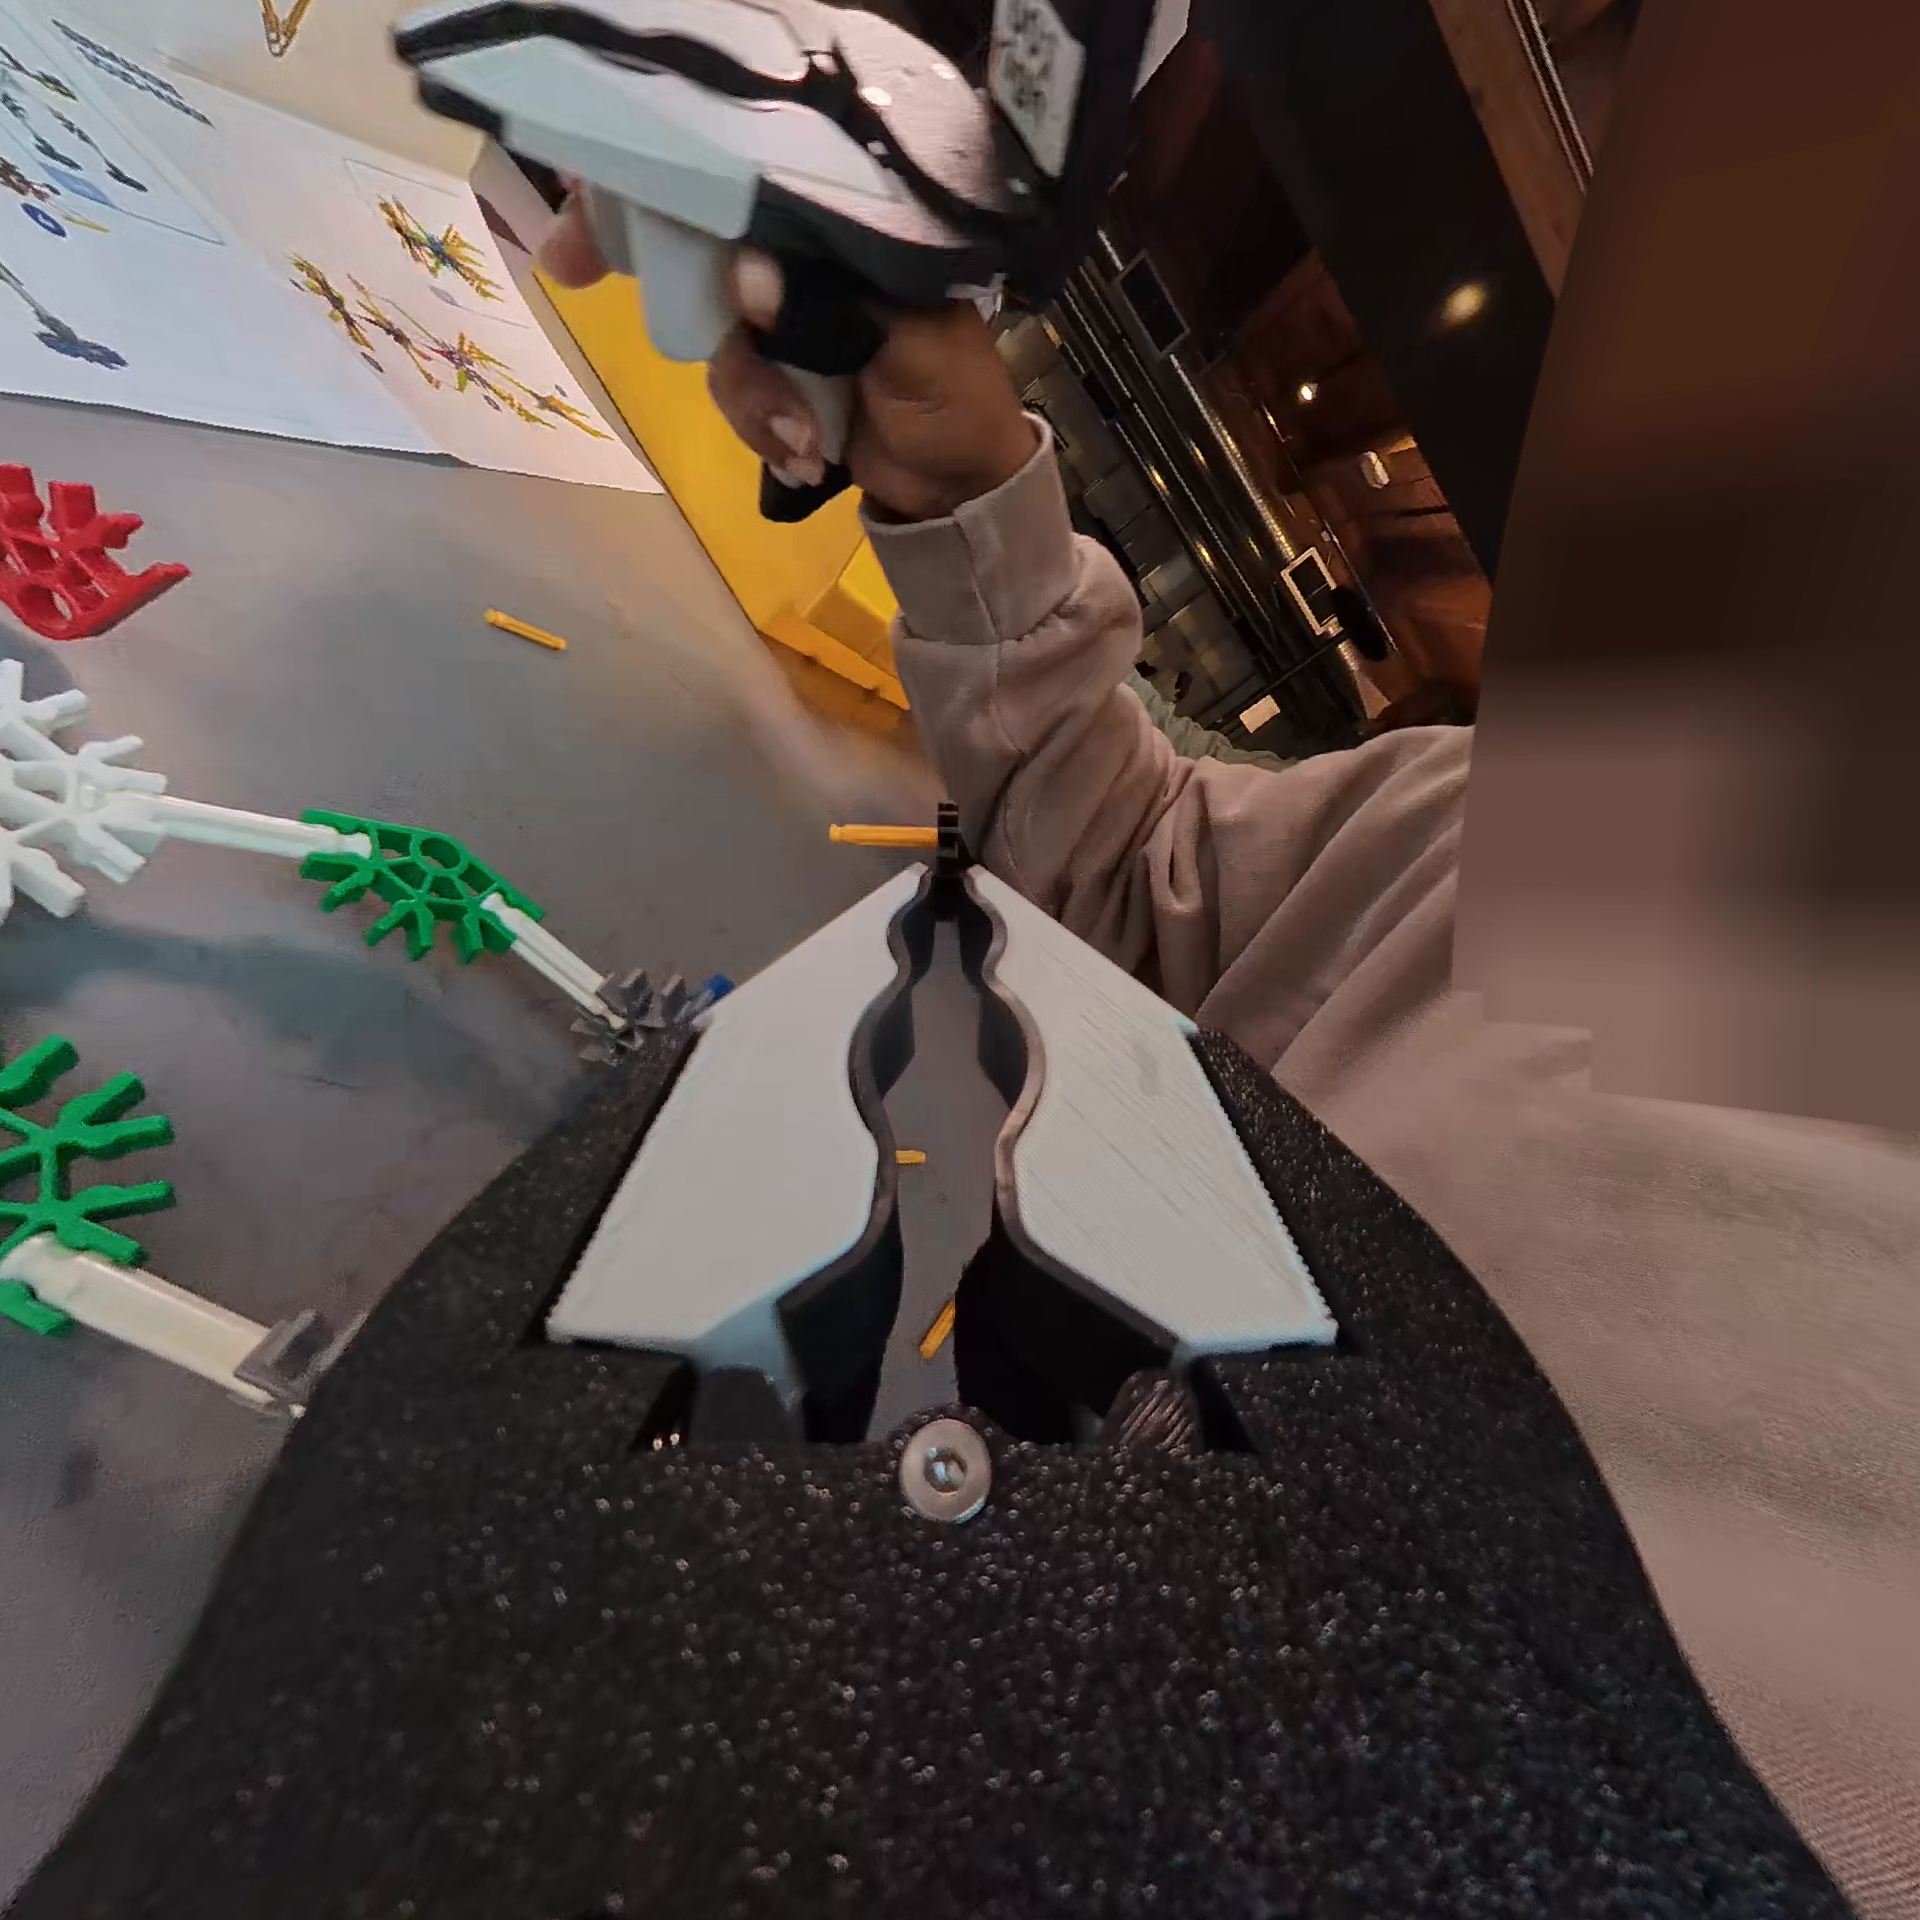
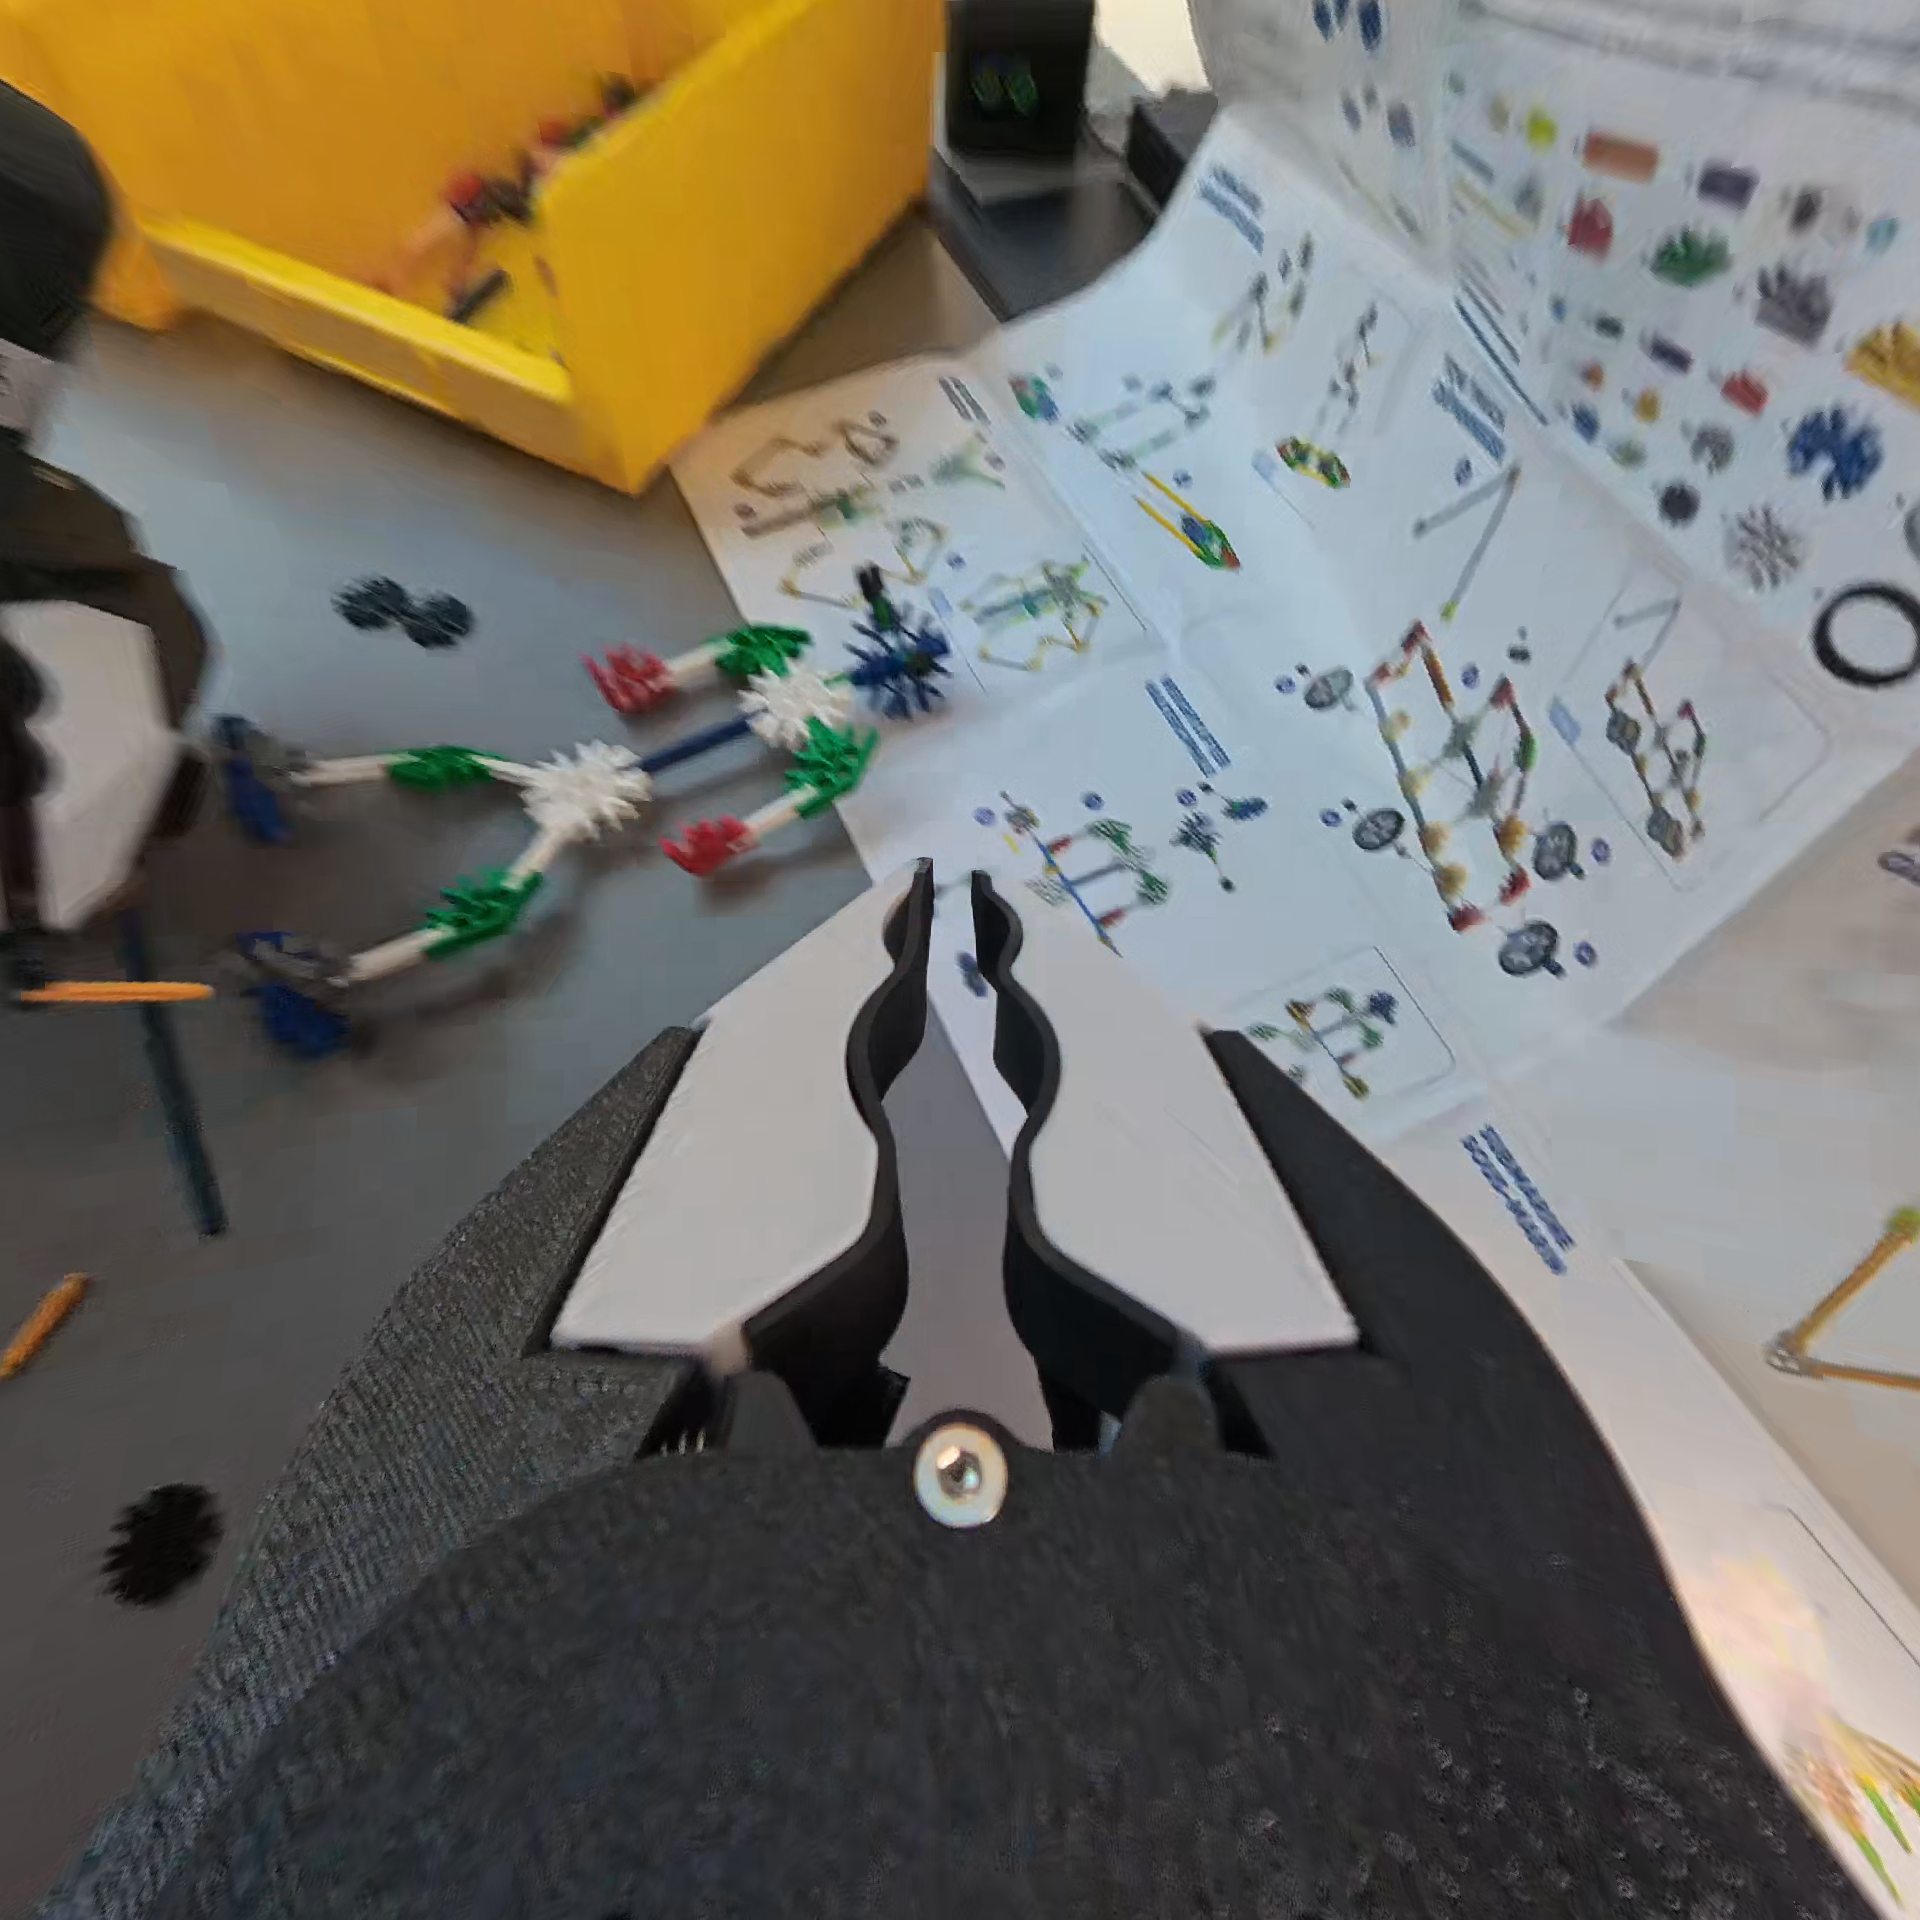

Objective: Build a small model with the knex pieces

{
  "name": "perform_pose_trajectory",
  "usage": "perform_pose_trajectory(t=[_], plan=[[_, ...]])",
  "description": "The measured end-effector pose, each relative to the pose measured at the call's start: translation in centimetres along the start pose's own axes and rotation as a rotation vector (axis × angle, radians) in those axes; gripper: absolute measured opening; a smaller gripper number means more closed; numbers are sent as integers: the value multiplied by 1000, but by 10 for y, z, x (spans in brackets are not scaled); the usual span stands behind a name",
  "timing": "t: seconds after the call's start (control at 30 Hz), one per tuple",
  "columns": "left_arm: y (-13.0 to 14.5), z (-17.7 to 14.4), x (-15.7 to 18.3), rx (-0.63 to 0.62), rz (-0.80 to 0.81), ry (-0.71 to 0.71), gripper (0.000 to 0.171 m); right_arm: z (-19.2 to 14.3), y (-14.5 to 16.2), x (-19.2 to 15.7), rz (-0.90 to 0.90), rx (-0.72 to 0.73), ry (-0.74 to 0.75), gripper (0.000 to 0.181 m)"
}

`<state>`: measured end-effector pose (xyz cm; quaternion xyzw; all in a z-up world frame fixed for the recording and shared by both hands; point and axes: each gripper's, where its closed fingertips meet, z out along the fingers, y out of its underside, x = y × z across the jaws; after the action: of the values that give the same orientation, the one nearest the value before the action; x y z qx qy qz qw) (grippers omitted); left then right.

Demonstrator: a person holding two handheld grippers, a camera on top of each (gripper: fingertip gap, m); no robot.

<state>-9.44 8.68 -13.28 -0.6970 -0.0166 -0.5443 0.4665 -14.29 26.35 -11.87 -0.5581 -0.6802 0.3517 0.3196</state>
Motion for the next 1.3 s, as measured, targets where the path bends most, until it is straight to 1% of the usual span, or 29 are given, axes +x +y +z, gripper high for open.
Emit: perform_pose_trajectory(t=[0.07, 0.1, 0.17, 0.2, 0.27, 0.33, 0.43, 0.5, 0.57, 0.6, 0.63, 0.93, 1.0, 1.3], plan=[[1, 1, -1, -9, 8, -17, 2, -13, -25, -49, 36, 96, -161, 7], [1, 2, 0, -12, 18, -19, 2, -18, -28, -79, 58, 113, -265, 9], [3, 3, 5, -22, 43, -13, 2, -24, -20, -129, 85, 133, -407, 9], [4, 4, 8, -29, 55, -9, 2, -26, -12, -147, 102, 138, -441, 9], [7, 7, 15, -40, 65, 13, 2, -28, 7, -169, 156, 139, -458, 9], [10, 11, 22, -51, 71, 35, 2, -32, 20, -177, 239, 171, -444, 9], [19, 18, 29, -98, 107, 39, 2, -46, 24, -183, 324, 242, -457, 8], [25, 22, 33, -125, 127, 41, 2, -52, 26, -185, 318, 260, -457, 8], [29, 25, 36, -143, 142, 40, 2, -59, 23, -194, 312, 279, -517, 5], [31, 26, 37, -151, 150, 38, 2, -62, 23, -200, 312, 272, -558, 5], [33, 27, 38, -157, 158, 34, 2, -61, 23, -203, 308, 262, -568, 5], [37, 25, 42, -163, 203, 6, 2, -59, 25, -208, 276, 251, -562, 3], [37, 26, 44, -159, 193, 14, 2, -58, 26, -207, 266, 244, -549, 6], [37, 25, 43, -144, 118, 56, 2, -58, 28, -209, 275, 248, -580, 2]])
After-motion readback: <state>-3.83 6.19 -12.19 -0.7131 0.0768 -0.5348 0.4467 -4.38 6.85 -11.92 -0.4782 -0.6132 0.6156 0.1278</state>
